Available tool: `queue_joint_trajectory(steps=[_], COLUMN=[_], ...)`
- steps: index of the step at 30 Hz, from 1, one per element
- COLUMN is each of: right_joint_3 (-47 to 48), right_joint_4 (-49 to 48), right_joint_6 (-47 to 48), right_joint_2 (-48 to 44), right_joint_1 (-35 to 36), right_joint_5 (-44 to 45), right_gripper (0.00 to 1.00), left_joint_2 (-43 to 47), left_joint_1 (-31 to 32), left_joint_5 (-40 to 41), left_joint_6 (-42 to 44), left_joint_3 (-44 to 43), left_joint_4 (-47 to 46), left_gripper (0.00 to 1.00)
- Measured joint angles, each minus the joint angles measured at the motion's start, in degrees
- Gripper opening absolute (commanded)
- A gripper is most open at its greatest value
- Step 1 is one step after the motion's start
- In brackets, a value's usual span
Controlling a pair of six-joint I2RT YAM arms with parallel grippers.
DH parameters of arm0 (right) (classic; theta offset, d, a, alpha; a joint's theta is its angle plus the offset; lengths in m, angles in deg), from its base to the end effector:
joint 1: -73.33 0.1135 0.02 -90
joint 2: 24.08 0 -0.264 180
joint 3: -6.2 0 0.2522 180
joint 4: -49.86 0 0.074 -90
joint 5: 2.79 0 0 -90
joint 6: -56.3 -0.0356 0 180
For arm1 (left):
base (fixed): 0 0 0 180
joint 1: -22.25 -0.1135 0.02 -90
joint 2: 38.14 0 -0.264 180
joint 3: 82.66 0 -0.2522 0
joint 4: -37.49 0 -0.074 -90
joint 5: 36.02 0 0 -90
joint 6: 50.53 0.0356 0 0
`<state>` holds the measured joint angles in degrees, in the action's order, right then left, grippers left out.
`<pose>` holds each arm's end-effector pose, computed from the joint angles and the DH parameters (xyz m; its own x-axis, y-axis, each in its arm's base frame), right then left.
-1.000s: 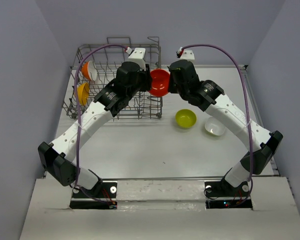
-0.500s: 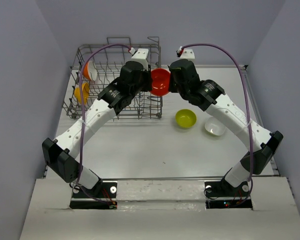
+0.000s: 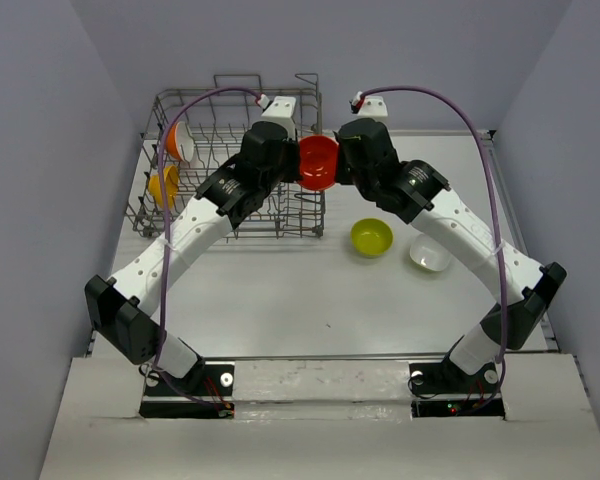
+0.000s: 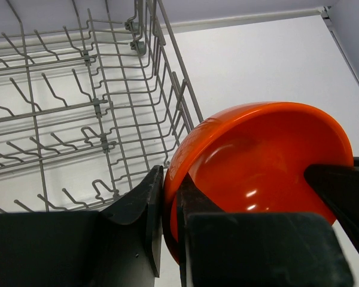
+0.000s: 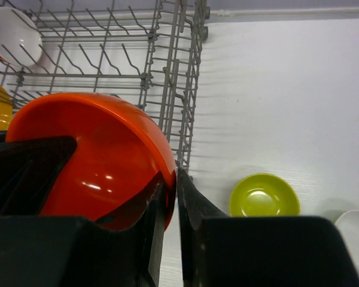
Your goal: Load the bowls into the dish rack
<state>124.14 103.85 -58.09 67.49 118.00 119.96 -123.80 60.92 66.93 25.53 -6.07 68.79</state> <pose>0.2591 0.2290 0.4412 -0.4037 0.0893 -0.9105 -0.0919 0.9862 0.1375 0.2750 -0.2099 0.4282 -0.2833 -0.0740 -0.9562 0.3819 0.9059 -0.1832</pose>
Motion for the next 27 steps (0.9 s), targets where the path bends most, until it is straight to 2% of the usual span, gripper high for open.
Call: queue_joint_trajectory(steps=[1,4,7,13,16,17,23,27], right_joint_3=[0.00,-0.07,-0.55,-5.97,-10.86,-13.31,-23.71,-30.08], right_joint_4=[-0.24,-0.90,-1.22,-5.60,-9.11,-8.13,-3.26,-0.79], right_joint_6=[-0.13,0.24,0.15,-1.49,-2.64,-2.60,-3.02,-3.72], right_joint_2=[0.00,-0.04,-0.31,-5.64,-11.13,-13.94,-24.92,-27.98], right_joint_1=[0.00,0.02,0.00,0.17,0.55,0.66,0.04,0.04], right_joint_5=[-0.11,0.04,0.33,0.22,-0.17,0.76,5.51,7.52], right_gripper=[0.40,0.53,0.58,0.60,0.60,0.60,0.60,0.60], left_joint_2=[0.00,0.00,0.00,0.00,-0.24,-0.63,-7.98,-14.82], left_joint_1=[0.00,0.00,-0.02,-0.85,-2.19,-3.34,-20.48,-24.59], left_joint_5=[0.15,1.22,2.97,3.74,4.09,5.53,21.97,30.88], left_joint_6=[0.04,0.50,1.20,2.58,4.35,4.98,11.06,16.33], left_joint_3=[-0.09,-0.37,-1.38,-5.77,-7.89,-9.05,-20.11,-25.07], left_joint_4=[0.07,0.42,1.16,3.15,3.65,3.67,-1.70,-6.58], left_gripper=[0.00,0.00,0.00,0.00,0.00,0.00,0.00,0.00])
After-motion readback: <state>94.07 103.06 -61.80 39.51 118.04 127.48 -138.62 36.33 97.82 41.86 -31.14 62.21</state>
